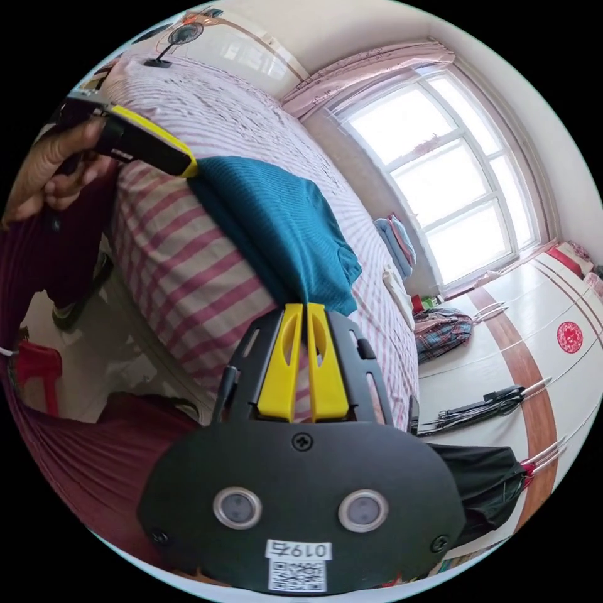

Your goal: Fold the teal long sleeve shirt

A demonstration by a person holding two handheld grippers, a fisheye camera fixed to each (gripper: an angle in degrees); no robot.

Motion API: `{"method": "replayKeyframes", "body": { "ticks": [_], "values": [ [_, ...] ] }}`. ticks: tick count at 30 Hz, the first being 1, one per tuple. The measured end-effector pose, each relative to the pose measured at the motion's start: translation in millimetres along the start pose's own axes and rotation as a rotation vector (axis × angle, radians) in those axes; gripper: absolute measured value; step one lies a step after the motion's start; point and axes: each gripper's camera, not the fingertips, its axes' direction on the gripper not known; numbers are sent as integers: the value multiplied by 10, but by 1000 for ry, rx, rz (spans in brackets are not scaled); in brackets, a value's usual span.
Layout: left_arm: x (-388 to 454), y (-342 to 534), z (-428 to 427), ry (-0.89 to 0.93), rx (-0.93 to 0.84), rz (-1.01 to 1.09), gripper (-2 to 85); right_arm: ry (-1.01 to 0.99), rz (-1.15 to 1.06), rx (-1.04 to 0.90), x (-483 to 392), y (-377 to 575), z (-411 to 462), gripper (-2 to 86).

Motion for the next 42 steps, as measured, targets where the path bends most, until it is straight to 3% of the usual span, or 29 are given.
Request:
{"method": "replayKeyframes", "body": {
  "ticks": [14, 26, 42],
  "values": [
    [576, 85, -190, -119, 30, 223, 33, 22, 118, 95, 351, 380, 8, -3],
    [799, 38, -149, -189, 27, 251, 84, 22, 205, 178, 607, 689, 15, -4],
    [876, 0, -66, -156, 6, 268, 45, 58, 196, 149, 616, 814, 106, -3]
  ]
}}
